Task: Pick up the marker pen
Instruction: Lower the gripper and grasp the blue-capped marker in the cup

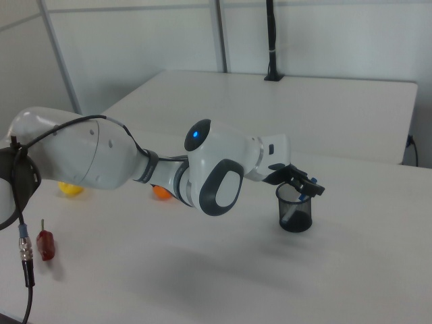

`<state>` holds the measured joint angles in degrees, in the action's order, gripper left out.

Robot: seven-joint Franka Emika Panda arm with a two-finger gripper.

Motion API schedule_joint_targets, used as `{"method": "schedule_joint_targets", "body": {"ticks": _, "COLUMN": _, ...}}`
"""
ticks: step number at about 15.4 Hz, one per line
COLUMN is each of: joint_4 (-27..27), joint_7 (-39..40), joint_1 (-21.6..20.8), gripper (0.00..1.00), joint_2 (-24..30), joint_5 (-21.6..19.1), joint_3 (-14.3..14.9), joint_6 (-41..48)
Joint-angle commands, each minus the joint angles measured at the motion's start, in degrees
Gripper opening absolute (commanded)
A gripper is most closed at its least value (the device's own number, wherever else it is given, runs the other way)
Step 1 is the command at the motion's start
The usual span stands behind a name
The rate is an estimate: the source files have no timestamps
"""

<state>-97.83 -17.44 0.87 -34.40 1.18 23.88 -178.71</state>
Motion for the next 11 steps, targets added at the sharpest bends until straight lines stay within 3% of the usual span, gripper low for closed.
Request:
{"method": "schedule_joint_targets", "body": {"ticks": 1, "joint_4": 1.9, "joint_7": -1.1, "joint_1": 0.3, "gripper": 0.68, "joint_2": -2.5, "joint_5": -1.7, "joint_3": -0.2, "joint_6": -2.4}}
{"method": "schedule_joint_targets", "body": {"ticks": 5, "joint_4": 1.8, "joint_7": -1.1, "joint_1": 0.4, "gripper": 0.45, "joint_2": -2.8, "joint_5": -1.9, "joint_3": -0.2, "joint_6": -5.0}}
{"method": "schedule_joint_targets", "body": {"ticks": 9, "joint_4": 1.7, "joint_7": -1.1, "joint_1": 0.4, "gripper": 0.07, "joint_2": -2.7, "joint_5": -2.1, "joint_3": -0.4, "joint_6": -7.0}}
{"method": "schedule_joint_targets", "body": {"ticks": 11, "joint_4": 1.7, "joint_7": -1.1, "joint_1": 0.4, "gripper": 0.0, "joint_2": -2.7, "joint_5": -2.1, "joint_3": -0.8, "joint_6": -7.0}}
